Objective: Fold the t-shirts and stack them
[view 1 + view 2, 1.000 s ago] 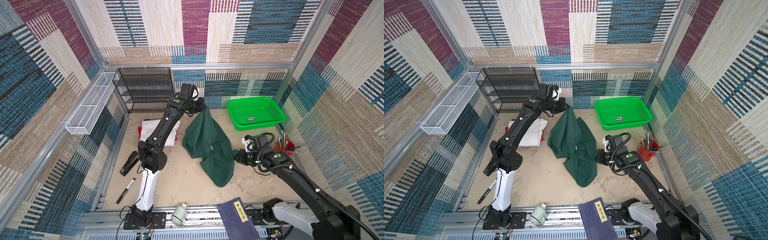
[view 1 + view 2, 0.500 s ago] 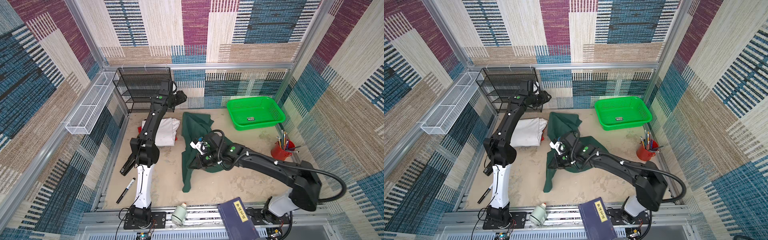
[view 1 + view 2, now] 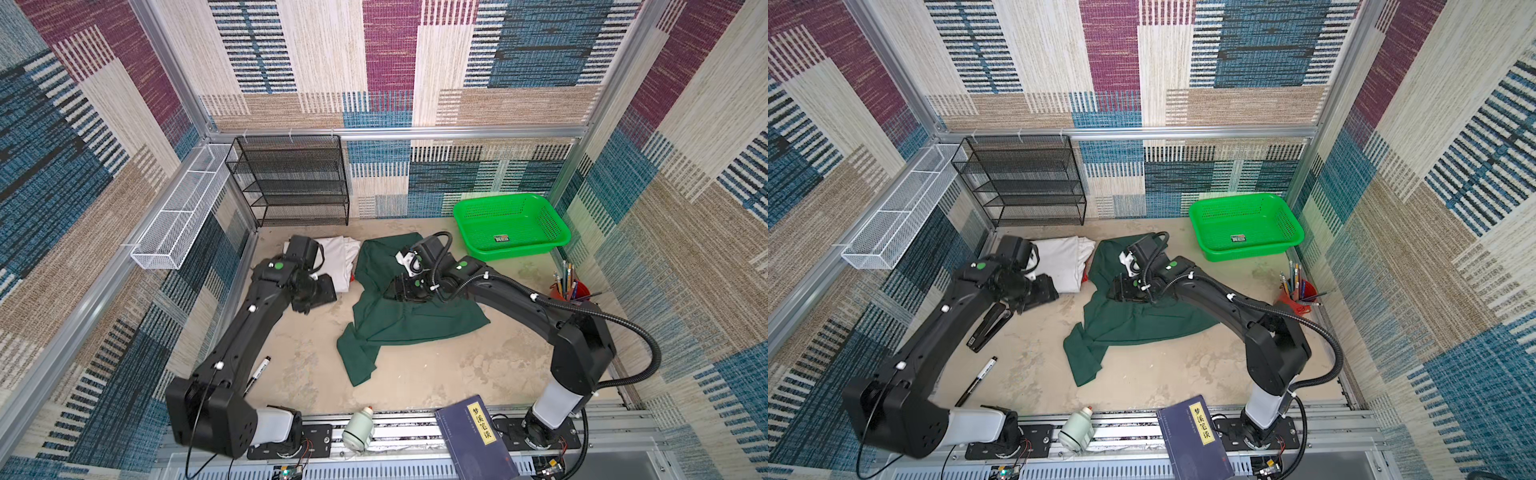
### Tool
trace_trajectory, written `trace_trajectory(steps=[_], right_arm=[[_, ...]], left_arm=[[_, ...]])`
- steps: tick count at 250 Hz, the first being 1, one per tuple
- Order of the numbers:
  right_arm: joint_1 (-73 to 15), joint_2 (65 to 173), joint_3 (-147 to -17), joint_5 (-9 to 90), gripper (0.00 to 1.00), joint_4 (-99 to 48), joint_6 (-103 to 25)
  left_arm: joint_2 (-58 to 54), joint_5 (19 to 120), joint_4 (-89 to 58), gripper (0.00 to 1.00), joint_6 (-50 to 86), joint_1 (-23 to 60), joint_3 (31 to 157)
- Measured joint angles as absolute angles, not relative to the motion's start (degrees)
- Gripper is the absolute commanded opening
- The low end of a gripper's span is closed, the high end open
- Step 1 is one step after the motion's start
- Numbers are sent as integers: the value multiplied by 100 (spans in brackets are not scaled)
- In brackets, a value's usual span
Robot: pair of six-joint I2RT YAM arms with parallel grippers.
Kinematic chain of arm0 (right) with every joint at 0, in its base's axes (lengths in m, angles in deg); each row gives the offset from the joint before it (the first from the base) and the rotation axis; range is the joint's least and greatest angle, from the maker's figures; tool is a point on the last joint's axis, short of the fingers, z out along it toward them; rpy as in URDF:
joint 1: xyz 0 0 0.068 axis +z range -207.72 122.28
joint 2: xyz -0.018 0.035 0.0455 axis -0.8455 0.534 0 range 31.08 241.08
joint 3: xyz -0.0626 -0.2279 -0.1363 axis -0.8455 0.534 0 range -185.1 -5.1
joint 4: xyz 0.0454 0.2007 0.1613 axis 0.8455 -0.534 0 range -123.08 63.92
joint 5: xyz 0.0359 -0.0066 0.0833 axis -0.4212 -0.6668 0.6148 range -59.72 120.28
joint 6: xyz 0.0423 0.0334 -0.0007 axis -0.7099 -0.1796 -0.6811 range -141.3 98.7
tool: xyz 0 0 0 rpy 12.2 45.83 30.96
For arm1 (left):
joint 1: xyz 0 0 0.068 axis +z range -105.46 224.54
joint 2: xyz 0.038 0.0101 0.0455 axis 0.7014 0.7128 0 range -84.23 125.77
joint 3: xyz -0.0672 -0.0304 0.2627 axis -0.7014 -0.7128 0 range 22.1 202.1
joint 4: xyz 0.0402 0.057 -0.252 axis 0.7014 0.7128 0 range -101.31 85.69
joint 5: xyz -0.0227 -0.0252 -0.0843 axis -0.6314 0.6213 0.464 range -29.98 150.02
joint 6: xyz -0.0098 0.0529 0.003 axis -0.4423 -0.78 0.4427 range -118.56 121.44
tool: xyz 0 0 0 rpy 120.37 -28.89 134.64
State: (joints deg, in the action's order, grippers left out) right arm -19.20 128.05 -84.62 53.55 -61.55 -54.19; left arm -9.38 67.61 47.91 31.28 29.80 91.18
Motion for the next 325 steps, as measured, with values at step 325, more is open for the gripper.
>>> trace_trajectory(steps=[325], right_arm=[[-4053, 11006, -5921, 4717, 64, -6572, -5277]], left_arm=[[1503, 6770, 4848, 41, 3655, 51, 8969]])
